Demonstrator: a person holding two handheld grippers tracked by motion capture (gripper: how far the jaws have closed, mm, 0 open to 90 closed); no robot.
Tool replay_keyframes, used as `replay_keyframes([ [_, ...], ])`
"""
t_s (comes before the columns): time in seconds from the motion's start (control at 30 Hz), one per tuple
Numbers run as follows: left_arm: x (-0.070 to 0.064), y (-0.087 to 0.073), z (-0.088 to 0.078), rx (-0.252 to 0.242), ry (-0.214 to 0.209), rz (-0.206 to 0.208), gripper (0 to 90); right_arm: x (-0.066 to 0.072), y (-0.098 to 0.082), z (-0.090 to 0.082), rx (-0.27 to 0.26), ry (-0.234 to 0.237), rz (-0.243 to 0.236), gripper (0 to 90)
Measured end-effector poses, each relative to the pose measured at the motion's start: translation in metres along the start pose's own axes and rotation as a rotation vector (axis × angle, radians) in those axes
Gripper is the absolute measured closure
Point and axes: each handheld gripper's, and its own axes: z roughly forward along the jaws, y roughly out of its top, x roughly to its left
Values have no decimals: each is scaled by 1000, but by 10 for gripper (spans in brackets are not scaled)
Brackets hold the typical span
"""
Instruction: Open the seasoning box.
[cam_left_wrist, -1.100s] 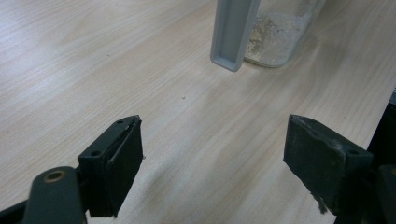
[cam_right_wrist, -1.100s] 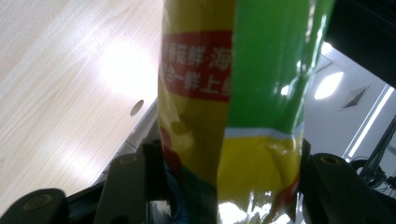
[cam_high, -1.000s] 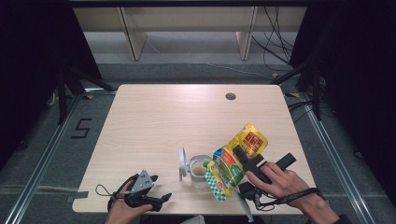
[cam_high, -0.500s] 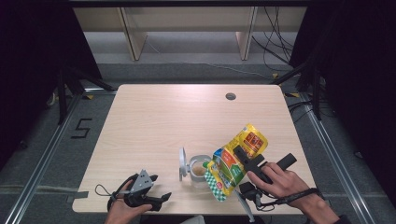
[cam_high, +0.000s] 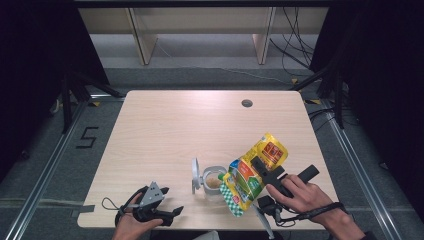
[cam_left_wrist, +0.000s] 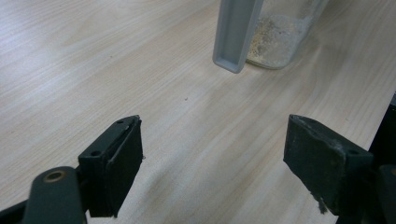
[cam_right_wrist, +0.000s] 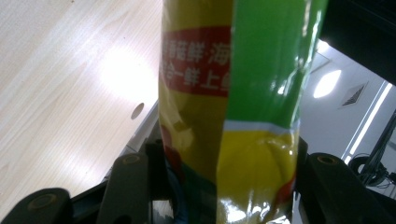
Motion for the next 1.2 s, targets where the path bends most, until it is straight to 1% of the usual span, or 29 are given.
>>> replay_keyframes([
  [0.03, 0, 0, 0, 4, 2, 0, 192, 0, 0, 0, -2, 1, 1, 536],
  [0.07, 0, 1, -1, 7, -1, -2, 192, 0, 1, 0, 0, 2, -12, 536],
  [0.2, 0, 1, 0, 7, 3, 1, 192, 0, 2, 1, -5, 2, 0, 536],
  [0.27, 0, 0, 0, 4, 1, 0, 192, -1, 2, 1, -5, 4, -4, 536],
  [0.3, 1, 0, 0, 13, 5, 14, 192, -1, 2, 1, -6, 4, -6, 536],
  [0.33, 1, 0, 0, 12, 8, 12, 192, -1, 2, 1, -9, 11, -5, 536],
  [0.43, 1, 0, 0, 11, 8, 9, 192, -1, 3, 1, -10, 1, -3, 536],
  [0.47, 0, 0, 0, 2, 1, -1, 192, -1, 3, 1, -12, 3, -1, 536],
  [0.5, 0, 0, 0, 4, 3, 2, 192, 0, 3, 2, -15, 4, -1, 537],
  [0.53, 1, 1, -1, 14, 4, 14, 192, 0, 3, 2, -15, 6, 0, 537],
  [0.6, 0, 0, 0, -1, -1, 4, 192, 0, 3, 2, -16, 7, 1, 537],
  [0.67, 0, 1, 0, 3, -1, 0, 192, 0, 3, 2, -16, 9, 0, 537],
  [0.7, 1, 1, 0, 11, 3, 5, 192, 0, 3, 1, -16, 10, 0, 537],
  [0.73, 1, 0, 0, 9, 4, 15, 192, 0, 2, 1, -15, 11, 0, 537],
  [0.77, 0, 0, 1, 0, 10, 9, 192, 1, 2, 1, -16, 10, 4, 537],
  [0.83, 1, 0, 0, 11, 4, 14, 192, 1, 2, 1, -15, 12, 4, 537],
  [0.87, 0, 1, 0, 3, -2, 0, 192, 1, 2, 2, -15, 13, 2, 537],
  [0.93, 0, 0, 1, -5, 3, 4, 192, 1, 2, 2, -17, 16, 4, 537],
  [0.97, 0, 0, 1, 3, 11, 15, 192, 2, 2, 3, -22, 16, 16, 537],
  [1.0, 0, 0, 1, 2, 11, 8, 192, 2, 2, 4, -24, 17, 17, 538],
  [1.03, 0, 0, 0, 5, 0, 5, 192, 2, 2, 5, -20, 20, 9, 538],
  [1.07, 0, 0, 0, -1, -2, 3, 192, 2, 2, 5, -20, 23, 11, 538],
  [1.1, 1, 0, 0, 6, 4, 12, 192, 2, 2, 6, -21, 23, 11, 538],
  [1.13, -1, 0, 2, -17, 3, -10, 192, 2, 2, 7, -21, 23, 8, 538],
  [1.17, 0, 0, 1, 0, 10, 9, 192, 2, 1, 7, -21, 26, 3, 539],
  [1.2, 0, 0, 1, -3, 8, 4, 192, 2, 1, 8, -21, 29, 3, 539],
])
